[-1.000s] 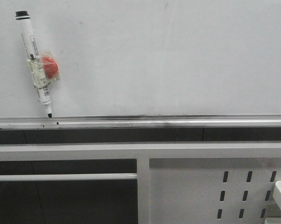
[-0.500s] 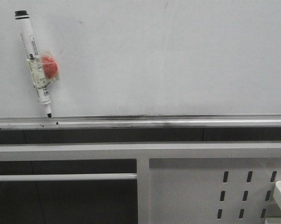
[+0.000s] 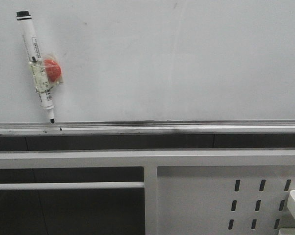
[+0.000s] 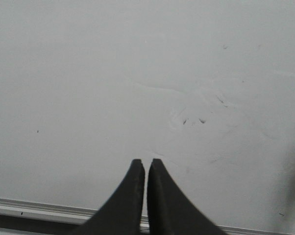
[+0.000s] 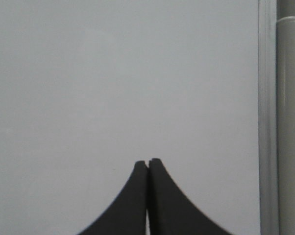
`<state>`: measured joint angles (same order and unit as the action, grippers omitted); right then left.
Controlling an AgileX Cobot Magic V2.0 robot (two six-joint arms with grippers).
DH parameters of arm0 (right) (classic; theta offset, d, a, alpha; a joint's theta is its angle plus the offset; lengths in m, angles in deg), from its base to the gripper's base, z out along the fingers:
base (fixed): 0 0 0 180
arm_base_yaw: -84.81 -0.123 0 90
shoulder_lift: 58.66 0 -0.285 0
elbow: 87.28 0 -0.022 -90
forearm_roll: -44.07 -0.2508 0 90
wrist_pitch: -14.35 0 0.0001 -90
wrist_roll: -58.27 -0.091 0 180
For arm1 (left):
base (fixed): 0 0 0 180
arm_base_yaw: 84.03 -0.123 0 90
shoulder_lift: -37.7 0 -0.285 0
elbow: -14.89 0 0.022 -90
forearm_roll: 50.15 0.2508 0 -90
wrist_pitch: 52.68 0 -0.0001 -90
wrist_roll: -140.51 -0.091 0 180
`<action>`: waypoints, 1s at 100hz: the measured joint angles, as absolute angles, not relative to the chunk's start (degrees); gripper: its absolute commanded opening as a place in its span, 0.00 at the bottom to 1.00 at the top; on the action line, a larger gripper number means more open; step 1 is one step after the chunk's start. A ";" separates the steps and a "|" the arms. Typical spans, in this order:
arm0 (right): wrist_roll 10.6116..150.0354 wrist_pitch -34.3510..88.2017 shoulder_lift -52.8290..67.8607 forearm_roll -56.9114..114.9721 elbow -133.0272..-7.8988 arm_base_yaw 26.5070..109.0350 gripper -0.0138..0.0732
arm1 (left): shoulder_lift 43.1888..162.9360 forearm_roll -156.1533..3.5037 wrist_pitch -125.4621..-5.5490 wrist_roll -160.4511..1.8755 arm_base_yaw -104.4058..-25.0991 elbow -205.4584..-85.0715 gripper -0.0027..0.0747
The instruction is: Write number 1 on whiteboard
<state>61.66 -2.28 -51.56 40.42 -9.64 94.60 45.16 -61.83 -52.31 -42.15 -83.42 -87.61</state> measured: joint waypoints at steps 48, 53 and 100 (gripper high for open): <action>56.26 32.40 -40.21 35.93 -31.36 91.69 0.08 | 49.72 -61.56 -52.68 -42.15 -83.42 -105.40 0.01; 56.26 32.54 -39.48 35.93 -31.52 91.69 0.08 | 49.72 -61.58 -49.26 -42.15 -83.42 -105.68 0.01; 58.85 47.53 -39.00 33.82 -32.63 90.87 0.08 | 56.28 -63.78 -62.77 -42.15 -77.36 -105.71 0.48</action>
<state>58.85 47.53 -39.00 33.82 -32.63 90.87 56.28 -63.78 -62.77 -42.15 -77.36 -105.71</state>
